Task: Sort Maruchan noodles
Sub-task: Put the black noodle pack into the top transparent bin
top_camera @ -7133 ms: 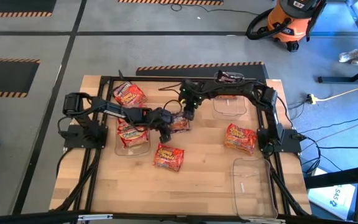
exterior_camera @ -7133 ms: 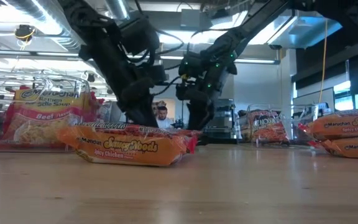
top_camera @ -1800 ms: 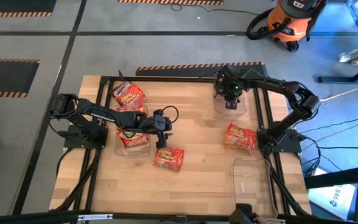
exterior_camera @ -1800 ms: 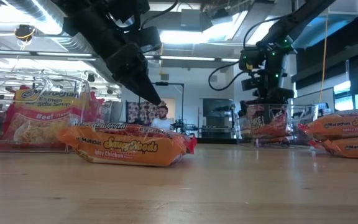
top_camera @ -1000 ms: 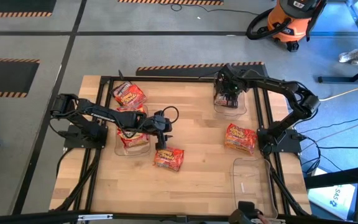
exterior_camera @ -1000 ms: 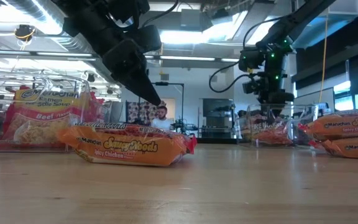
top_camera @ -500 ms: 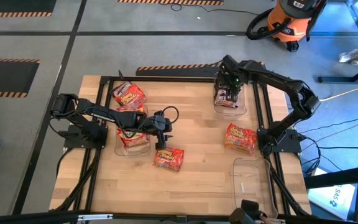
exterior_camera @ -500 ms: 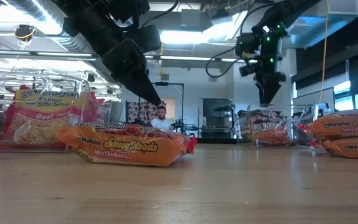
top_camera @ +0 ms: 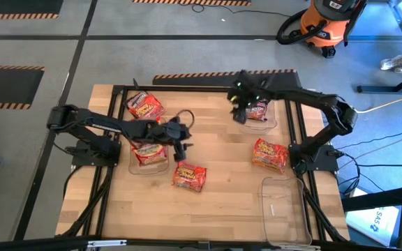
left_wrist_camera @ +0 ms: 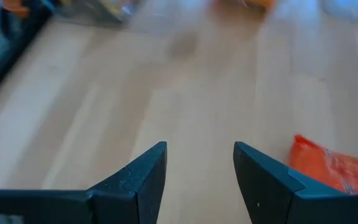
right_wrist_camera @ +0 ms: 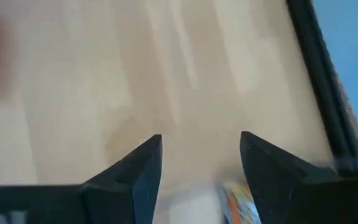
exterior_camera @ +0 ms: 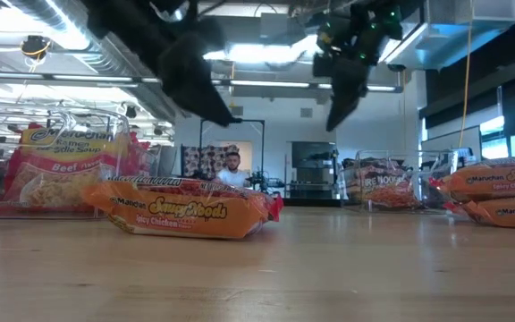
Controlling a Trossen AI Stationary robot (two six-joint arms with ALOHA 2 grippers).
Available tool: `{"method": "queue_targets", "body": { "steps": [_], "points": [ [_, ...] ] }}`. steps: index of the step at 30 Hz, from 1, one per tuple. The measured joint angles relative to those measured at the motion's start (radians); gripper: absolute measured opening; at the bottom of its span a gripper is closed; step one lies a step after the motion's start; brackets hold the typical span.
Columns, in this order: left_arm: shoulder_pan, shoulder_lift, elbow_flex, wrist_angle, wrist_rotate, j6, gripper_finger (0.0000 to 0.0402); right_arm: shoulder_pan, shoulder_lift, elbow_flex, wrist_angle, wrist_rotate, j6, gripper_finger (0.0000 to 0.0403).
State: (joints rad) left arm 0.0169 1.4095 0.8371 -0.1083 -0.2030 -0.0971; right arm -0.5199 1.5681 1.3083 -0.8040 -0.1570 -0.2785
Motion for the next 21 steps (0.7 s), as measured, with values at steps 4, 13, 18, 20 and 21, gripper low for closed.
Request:
{"method": "queue_targets", "body": {
  "steps": [4,13,18,20,21],
  "points": [
    [0.076,-0.134,0.000,-0.088,-0.016,-0.031,0.0180,0.101,0.000,-0.055,0.132,0.006,0.063,0.0193],
    [0.357,-0.298,0.000,-0.288,-0.042,-0.054,0.0180,0.284,0.000,-0.250,0.507,0.026,0.166,0.0193],
    [0.569,-0.278,0.051,-0.436,-0.024,-0.053,0.0180,0.348,0.000,-0.342,0.697,0.034,0.170,0.0193],
    [0.657,-0.245,0.102,-0.526,-0.011,-0.052,0.0180,0.360,0.000,-0.368,0.755,0.034,0.169,0.0193],
    [0.701,-0.223,0.128,-0.578,-0.008,-0.051,0.0180,0.365,0.000,-0.379,0.781,0.034,0.168,0.0193]
  ]
}}
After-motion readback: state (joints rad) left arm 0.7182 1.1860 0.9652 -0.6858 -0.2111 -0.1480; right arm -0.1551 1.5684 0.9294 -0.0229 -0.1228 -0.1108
